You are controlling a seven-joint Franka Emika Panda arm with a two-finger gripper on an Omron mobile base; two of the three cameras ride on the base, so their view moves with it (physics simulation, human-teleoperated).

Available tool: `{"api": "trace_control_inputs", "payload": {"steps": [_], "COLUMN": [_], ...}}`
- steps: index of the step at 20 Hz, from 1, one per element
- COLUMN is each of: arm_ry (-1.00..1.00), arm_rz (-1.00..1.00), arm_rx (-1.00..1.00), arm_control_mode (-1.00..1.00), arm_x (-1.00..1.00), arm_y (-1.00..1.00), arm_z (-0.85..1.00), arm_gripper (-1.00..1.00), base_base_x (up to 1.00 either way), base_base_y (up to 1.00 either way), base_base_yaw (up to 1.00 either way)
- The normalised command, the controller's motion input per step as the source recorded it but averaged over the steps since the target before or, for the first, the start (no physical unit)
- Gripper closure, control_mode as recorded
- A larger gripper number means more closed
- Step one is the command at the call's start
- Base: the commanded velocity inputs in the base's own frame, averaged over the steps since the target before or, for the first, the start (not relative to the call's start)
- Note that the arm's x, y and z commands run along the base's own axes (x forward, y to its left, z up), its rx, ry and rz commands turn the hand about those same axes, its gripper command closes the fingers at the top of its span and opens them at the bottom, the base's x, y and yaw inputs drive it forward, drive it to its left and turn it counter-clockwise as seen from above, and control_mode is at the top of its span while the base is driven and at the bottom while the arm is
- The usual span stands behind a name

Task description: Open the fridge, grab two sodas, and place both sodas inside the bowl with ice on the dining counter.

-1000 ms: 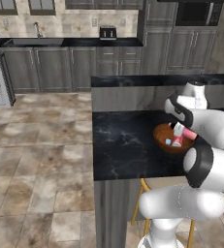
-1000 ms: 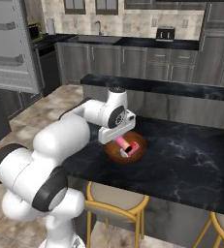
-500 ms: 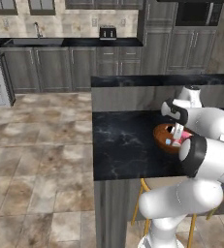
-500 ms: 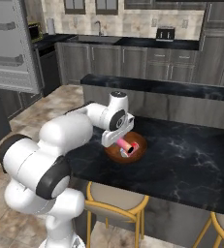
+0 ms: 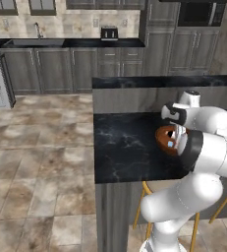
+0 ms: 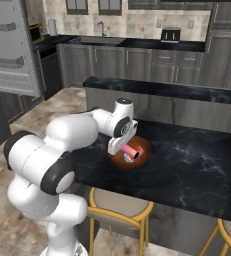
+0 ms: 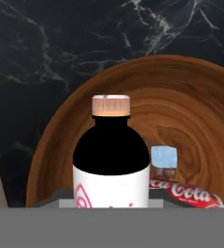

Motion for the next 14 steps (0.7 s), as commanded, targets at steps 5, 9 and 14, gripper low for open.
{"api": "trace_control_inputs", "payload": {"steps": [5, 9, 14], "arm_ry": [0.00, 0.00, 0.00], "arm_rz": [0.10, 0.10, 0.10], "arm_rx": [0.00, 0.00, 0.00], "arm_control_mode": [-1.00, -1.00, -1.00], "arm_x": [0.10, 0.09, 0.10], "arm_y": [0.00, -0.01, -0.02], "arm_z": [-0.19, -0.20, -0.20], "arm_gripper": [1.00, 1.00, 1.00], "base_base_x": [0.00, 0.00, 0.00], "base_base_y": [0.00, 0.00, 0.00], "base_base_yaw": [0.00, 0.00, 0.00]}}
